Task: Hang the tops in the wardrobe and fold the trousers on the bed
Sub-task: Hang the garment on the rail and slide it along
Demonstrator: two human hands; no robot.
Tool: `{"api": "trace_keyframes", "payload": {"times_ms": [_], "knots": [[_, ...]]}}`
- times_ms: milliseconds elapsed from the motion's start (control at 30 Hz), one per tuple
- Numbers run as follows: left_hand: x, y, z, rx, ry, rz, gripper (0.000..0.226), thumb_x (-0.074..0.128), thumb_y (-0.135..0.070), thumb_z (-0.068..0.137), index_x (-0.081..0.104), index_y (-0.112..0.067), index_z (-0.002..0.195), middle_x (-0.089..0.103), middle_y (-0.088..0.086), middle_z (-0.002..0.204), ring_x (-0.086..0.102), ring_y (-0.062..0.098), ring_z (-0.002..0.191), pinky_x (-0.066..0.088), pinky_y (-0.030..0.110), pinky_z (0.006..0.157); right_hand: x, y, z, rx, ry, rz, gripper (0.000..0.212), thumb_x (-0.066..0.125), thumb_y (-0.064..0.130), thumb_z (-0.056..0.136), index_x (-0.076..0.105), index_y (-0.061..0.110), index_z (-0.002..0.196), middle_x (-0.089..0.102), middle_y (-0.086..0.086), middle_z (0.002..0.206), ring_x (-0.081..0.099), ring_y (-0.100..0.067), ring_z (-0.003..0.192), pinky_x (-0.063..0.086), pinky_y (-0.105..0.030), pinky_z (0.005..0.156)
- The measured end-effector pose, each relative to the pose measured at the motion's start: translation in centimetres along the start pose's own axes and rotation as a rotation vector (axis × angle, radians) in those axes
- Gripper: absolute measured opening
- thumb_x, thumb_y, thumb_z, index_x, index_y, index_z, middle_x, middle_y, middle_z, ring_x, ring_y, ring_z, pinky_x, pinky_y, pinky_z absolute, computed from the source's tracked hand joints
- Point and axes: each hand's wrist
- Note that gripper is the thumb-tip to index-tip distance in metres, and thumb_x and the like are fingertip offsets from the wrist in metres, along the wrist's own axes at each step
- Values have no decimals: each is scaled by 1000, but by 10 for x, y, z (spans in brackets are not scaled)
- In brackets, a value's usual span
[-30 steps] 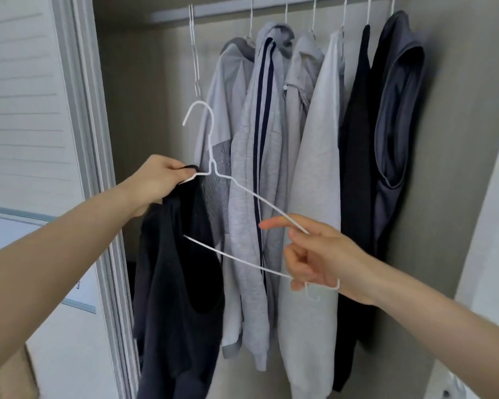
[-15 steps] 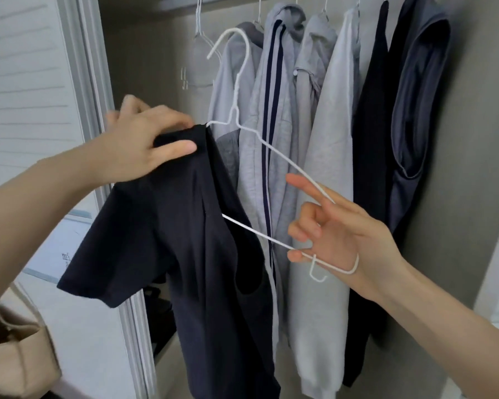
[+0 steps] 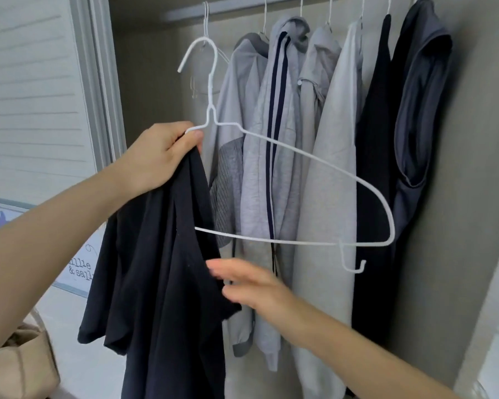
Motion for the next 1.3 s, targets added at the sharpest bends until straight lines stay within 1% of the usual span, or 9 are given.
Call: {"api": "trace_keyframes", "payload": {"times_ms": [100,267,400,567,767,933,1067,1200,1300], "knots": [[-5,7,-3,-21,6,28,39,40,-37,103,57,-9,83,53,11,74,47,16,67,34,19,62,6,-7,-2,-61,-59,-724,53,48,37,94,29,33,143,49,15,132,38,7,117,27,-23,105],[-28,36,-28,17,-52,114,46,24,-44,105,56,-17,86,58,1,77,51,14,75,37,13,73,-17,-8,-18,-202,-130,-1340,19,41,41,94,46,28,108,53,12,94,45,-7,103,21,-46,101],[-37,67,-53,-27,-18,272,50,24,-50,101,52,-14,80,55,3,72,52,25,72,37,34,71,-54,9,-30,-353,-215,-1261,23,47,40,96,57,21,87,57,9,85,52,-13,90,43,-36,79],[-31,70,-68,-32,73,355,50,26,-47,100,56,-12,80,55,2,75,51,23,76,45,42,76,-66,29,-25,-426,-267,-1230,33,38,44,98,57,21,84,53,11,78,47,-8,81,40,-24,74],[-2,23,-63,44,23,83,28,53,-46,91,60,-20,99,63,-9,81,56,-2,77,38,7,73,-37,45,13,-410,-560,-864,30,47,29,98,52,17,72,47,2,72,47,-10,72,36,-20,68],[-10,36,-77,-78,60,-28,42,56,-51,86,60,-12,71,55,4,63,48,18,63,39,23,64,-45,55,13,-542,-739,-791,26,58,13,92,62,7,67,49,-6,71,49,-14,67,41,-27,67],[-11,53,-90,-191,-27,-26,36,54,-41,94,56,-13,70,55,7,64,45,18,61,37,21,61,-50,59,4,-672,-610,-1067,24,63,7,89,63,2,65,50,-2,78,46,-19,78,39,-28,71],[-13,58,-93,-214,-142,-58,29,53,-32,97,56,-17,73,56,2,65,49,12,65,36,13,62,-49,77,-5,-870,-588,-850,28,48,26,97,74,15,96,52,3,101,55,-12,92,41,-18,84],[-14,58,-92,-190,-162,-82,25,53,-30,98,60,-16,79,61,-3,71,53,11,72,38,12,65,-57,92,4,-576,-644,-879,28,39,37,99,57,34,120,56,17,103,52,-5,104,42,-19,90]]}}
Point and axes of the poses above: each hand's wrist, its own z-axis towards the middle knuckle, its own x-axis out of the palm, y = z × x
